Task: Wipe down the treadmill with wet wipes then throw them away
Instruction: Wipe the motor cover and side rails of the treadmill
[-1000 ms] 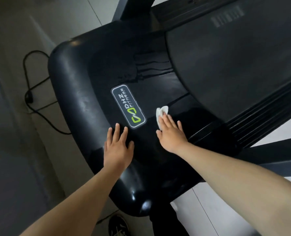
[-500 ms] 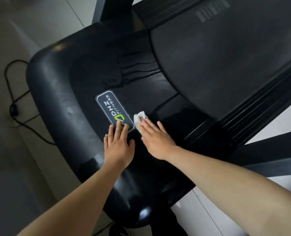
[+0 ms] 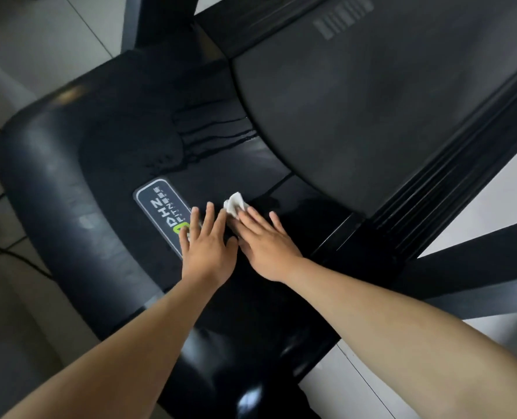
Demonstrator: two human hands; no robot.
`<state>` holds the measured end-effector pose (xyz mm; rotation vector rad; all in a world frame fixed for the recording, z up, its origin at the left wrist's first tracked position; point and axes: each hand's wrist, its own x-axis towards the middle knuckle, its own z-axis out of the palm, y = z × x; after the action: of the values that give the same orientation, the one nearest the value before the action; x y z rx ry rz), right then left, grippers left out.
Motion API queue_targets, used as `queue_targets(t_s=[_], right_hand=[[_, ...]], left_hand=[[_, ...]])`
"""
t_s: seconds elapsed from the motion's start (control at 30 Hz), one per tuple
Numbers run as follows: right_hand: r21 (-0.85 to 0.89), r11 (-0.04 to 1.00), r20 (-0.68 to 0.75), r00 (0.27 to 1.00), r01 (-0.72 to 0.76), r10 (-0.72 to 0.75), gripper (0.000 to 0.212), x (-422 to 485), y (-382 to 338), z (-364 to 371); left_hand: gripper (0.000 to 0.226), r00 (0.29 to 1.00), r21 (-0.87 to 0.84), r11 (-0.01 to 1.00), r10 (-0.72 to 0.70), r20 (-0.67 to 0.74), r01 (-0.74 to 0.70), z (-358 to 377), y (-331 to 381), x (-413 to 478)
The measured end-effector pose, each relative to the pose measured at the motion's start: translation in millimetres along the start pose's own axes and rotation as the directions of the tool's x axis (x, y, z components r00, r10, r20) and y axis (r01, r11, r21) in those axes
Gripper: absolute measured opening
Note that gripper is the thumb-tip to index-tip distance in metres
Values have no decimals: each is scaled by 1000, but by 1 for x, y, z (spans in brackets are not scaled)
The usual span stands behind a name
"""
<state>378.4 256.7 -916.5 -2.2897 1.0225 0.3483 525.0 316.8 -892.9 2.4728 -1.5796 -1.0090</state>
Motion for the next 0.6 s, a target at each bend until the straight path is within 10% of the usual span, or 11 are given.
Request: queue_targets(t_s=[0.2, 0.37, 0.47, 0.6], right_hand=[[32, 952, -56, 951, -303, 304, 58, 10, 59, -21], [212, 753, -47, 763, -623, 645, 62, 13, 79, -24], [207, 755, -53, 763, -623, 644, 63, 16, 53, -21], [134, 926, -16, 934, -353, 358, 62, 18, 19, -17]], left_hand=[[63, 996, 62, 996, -65, 68, 60, 13, 17, 15], [65, 996, 99, 993, -65, 64, 58, 12, 20, 14], [65, 996, 115, 992, -61, 62, 53, 12, 20, 13], [67, 995, 136, 989, -76, 70, 66, 9, 22, 15]])
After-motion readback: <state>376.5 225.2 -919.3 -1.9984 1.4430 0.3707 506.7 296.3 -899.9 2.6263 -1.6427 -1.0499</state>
